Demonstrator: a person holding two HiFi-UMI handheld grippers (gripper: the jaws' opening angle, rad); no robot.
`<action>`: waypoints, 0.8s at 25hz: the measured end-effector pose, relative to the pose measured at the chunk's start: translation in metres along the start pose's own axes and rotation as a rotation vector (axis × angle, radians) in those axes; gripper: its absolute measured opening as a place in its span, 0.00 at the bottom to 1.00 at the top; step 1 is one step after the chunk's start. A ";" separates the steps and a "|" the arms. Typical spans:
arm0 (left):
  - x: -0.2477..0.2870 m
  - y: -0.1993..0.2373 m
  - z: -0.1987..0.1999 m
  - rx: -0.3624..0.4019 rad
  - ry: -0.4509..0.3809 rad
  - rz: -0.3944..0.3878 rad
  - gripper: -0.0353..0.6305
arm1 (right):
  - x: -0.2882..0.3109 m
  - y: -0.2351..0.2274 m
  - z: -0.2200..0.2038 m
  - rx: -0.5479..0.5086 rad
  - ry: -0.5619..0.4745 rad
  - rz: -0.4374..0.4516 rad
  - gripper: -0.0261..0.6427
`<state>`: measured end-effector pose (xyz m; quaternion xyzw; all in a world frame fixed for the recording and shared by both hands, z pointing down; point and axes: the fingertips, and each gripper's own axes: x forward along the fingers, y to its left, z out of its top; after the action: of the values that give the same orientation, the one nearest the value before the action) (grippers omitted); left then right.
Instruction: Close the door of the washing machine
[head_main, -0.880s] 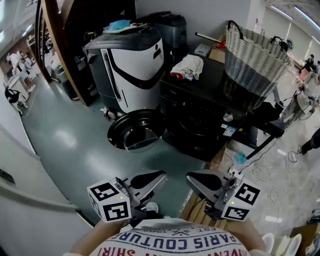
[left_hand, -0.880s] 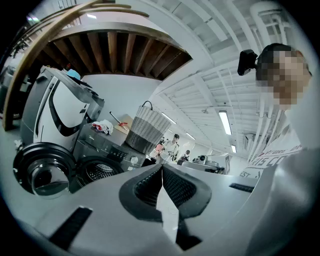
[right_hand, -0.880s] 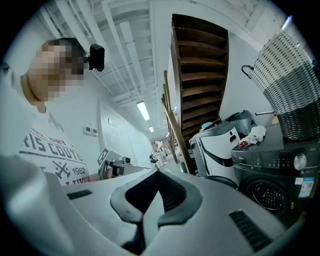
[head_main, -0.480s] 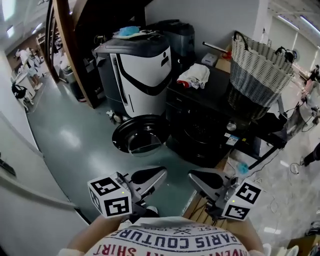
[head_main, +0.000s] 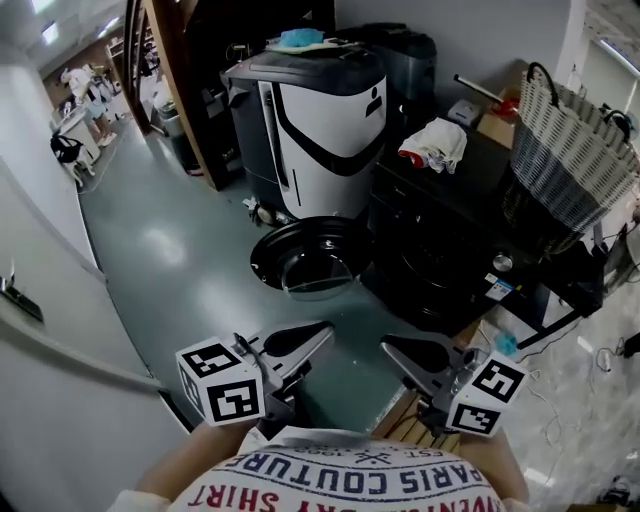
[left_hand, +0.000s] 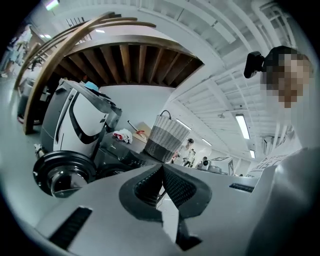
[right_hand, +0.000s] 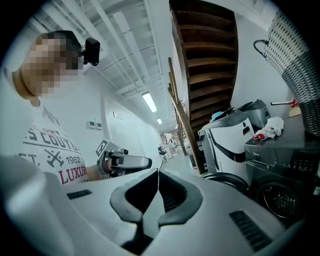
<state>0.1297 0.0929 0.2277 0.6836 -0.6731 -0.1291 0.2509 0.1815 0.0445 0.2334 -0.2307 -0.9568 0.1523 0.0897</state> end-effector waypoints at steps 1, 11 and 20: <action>-0.001 0.007 0.001 -0.006 0.001 0.012 0.09 | 0.006 -0.004 -0.001 0.004 0.006 0.004 0.07; -0.013 0.103 0.022 -0.108 -0.014 0.059 0.09 | 0.094 -0.048 -0.005 0.065 0.070 0.023 0.07; -0.023 0.241 0.077 -0.148 0.061 0.050 0.09 | 0.228 -0.117 0.010 0.135 0.118 -0.059 0.07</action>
<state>-0.1176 0.1103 0.2845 0.6499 -0.6705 -0.1516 0.3243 -0.0692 0.0494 0.2862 -0.2046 -0.9439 0.1997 0.1655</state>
